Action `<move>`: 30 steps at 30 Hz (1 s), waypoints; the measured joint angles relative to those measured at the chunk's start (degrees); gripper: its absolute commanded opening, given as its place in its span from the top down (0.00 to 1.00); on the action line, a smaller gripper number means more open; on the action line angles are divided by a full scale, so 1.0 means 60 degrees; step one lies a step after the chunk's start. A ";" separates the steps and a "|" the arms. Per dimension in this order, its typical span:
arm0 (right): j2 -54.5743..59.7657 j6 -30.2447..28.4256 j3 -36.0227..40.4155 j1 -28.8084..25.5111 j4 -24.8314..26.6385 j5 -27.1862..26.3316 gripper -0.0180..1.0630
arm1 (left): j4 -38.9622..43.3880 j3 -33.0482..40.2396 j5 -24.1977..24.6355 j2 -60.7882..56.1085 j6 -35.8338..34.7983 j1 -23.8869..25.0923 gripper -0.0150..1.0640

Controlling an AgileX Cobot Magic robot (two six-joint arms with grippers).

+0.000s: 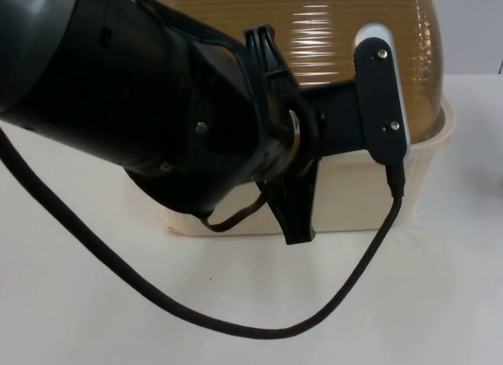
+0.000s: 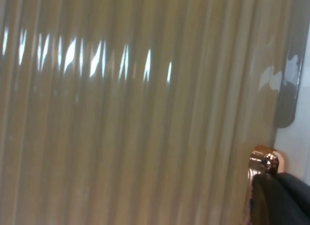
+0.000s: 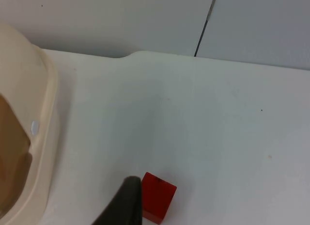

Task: Open the box lid with the left hand, place the block into the box with the right hand, then close the box lid with the left hand.

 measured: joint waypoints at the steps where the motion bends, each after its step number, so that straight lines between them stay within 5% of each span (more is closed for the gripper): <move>1: 0.0000 0.0000 0.0000 0.0000 0.0000 0.0000 0.06 | -0.0076 0.0000 0.0000 0.0000 0.0000 -0.0018 0.99; 10: 0.0000 0.0000 0.0000 0.0000 0.0000 0.0000 0.06 | -0.1617 -0.0022 -0.0583 -0.0108 0.1155 -0.0146 0.99; 30: 0.0000 -0.0016 0.0000 0.0000 0.0000 0.0000 0.06 | -0.1377 -0.0022 -0.0783 -0.0129 0.1370 0.0315 0.99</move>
